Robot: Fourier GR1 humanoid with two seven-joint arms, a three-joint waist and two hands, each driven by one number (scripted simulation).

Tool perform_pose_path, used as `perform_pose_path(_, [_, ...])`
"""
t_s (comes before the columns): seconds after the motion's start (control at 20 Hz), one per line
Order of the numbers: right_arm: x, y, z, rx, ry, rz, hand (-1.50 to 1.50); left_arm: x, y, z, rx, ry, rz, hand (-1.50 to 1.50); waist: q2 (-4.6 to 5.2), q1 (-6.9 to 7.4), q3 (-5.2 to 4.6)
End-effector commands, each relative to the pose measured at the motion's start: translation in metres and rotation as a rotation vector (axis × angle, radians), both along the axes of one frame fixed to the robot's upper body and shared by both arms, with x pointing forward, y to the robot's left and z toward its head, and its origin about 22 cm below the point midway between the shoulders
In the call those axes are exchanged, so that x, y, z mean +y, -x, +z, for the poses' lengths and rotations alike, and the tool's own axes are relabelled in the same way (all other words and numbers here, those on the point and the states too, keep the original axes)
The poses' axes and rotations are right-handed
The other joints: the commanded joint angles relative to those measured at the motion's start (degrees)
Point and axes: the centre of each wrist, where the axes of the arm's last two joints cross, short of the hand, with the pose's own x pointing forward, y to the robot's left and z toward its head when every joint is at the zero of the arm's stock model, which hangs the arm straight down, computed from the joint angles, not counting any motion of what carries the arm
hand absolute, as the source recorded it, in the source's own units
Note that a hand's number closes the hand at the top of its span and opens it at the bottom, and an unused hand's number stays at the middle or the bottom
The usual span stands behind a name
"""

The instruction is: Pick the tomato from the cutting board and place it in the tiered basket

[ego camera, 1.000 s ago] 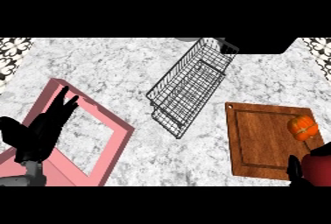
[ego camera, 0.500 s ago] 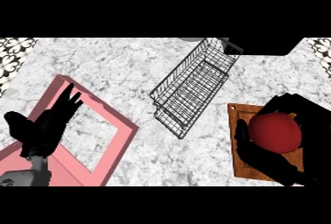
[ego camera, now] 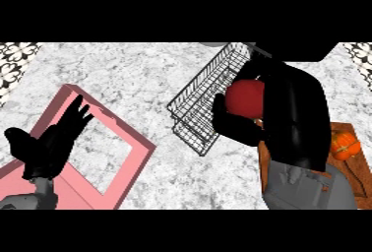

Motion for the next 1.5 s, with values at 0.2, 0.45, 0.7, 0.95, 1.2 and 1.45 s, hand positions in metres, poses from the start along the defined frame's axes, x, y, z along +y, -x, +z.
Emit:
perform_pose_path(0.2, [0.016,-0.036,-0.003,0.088,-0.036,-0.051,1.5,-0.004,-0.004,-0.005,0.009,0.01,-0.001,0.0,0.0,-0.32,0.06])
perform_pose_path(0.45, [0.028,-0.049,-0.025,0.081,0.027,-0.052,1.5,0.013,0.015,0.005,0.006,-0.002,-0.008,0.0,-0.03,-0.16,0.07])
perform_pose_path(0.7, [0.026,-0.07,-0.04,0.063,0.03,-0.097,1.5,-0.004,-0.002,0.007,0.002,-0.013,-0.012,0.0,0.03,-0.36,0.07])
perform_pose_path(0.95, [0.025,-0.095,-0.042,-0.035,0.046,-0.128,1.5,-0.011,0.014,-0.01,-0.012,0.011,-0.002,0.0,0.04,0.0,0.07])
perform_pose_path(1.2, [0.035,-0.112,-0.058,-0.106,-0.071,-0.12,-1.5,0.008,-0.002,0.001,0.0,-0.019,-0.017,0.0,0.15,0.21,0.07])
perform_pose_path(1.45, [0.036,-0.119,-0.07,-0.078,-0.035,-0.123,-1.5,-0.006,0.002,0.008,0.014,-0.004,0.012,0.0,0.04,0.0,0.08])
